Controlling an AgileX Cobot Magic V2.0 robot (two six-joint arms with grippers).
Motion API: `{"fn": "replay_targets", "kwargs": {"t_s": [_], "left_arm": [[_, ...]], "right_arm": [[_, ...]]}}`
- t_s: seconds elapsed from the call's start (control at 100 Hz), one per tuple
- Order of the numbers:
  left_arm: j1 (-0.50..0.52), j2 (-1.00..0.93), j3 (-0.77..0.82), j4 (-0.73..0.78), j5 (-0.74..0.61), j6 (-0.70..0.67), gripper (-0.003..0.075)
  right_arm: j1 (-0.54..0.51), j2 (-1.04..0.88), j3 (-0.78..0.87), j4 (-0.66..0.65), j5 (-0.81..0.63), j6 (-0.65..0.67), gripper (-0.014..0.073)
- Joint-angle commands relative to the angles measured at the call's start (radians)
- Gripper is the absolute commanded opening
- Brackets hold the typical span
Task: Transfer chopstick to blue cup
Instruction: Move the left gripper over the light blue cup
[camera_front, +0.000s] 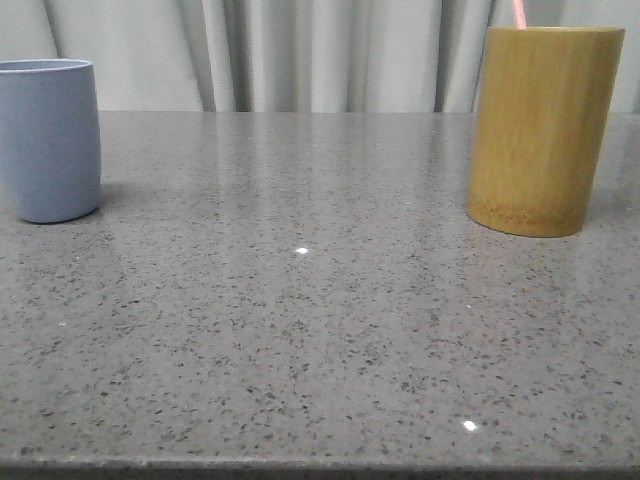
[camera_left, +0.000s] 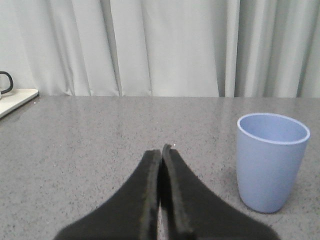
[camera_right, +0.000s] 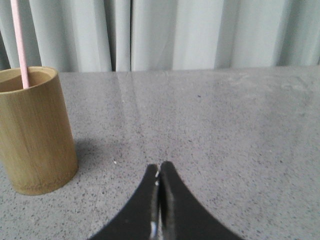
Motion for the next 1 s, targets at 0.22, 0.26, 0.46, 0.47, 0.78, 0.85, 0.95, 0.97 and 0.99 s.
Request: {"fn": "replay_targets", "kwargs": {"t_s": [0.22,0.26,0.46,0.47,0.78,0.85,0.95,0.97,0.99], "left_arm": [[0.001,0.269,-0.302,-0.009,-0.018,-0.012,0.0156],[0.001,0.294,-0.331,-0.009,-0.019,-0.010,0.0214],[0.001,0.431,-0.447,-0.011,-0.017,-0.010,0.0400],[0.001,0.431,-0.450,-0.011,-0.017,-0.010,0.0403],[0.001,0.505,-0.501,-0.024,-0.025,-0.010,0.0428],[0.001,0.505,-0.501,-0.024,-0.030,-0.010,0.0428],[0.001,0.519,-0.506,-0.024,-0.007,-0.006,0.0428],[0.001,0.524,-0.512,-0.024,0.009,-0.006,0.0426],[0.001,0.532,-0.520,-0.024,0.030,-0.004,0.0422]], "right_arm": [[-0.005,0.209,-0.257,-0.003,0.057,0.000,0.0196],[-0.005,0.231,-0.277,-0.003,0.057,-0.005,0.0234],[-0.005,0.360,-0.391,-0.003,0.034,-0.028,0.0360],[-0.005,0.365,-0.395,-0.003,0.033,-0.028,0.0363],[-0.005,0.514,-0.522,-0.002,-0.001,-0.028,0.0422],[-0.005,0.516,-0.516,-0.002,-0.009,-0.028,0.0421],[-0.005,0.516,-0.512,-0.002,-0.018,-0.028,0.0421],[-0.005,0.516,-0.512,-0.002,-0.020,-0.028,0.0421],[-0.005,0.516,-0.512,-0.002,-0.022,-0.028,0.0421]]}}
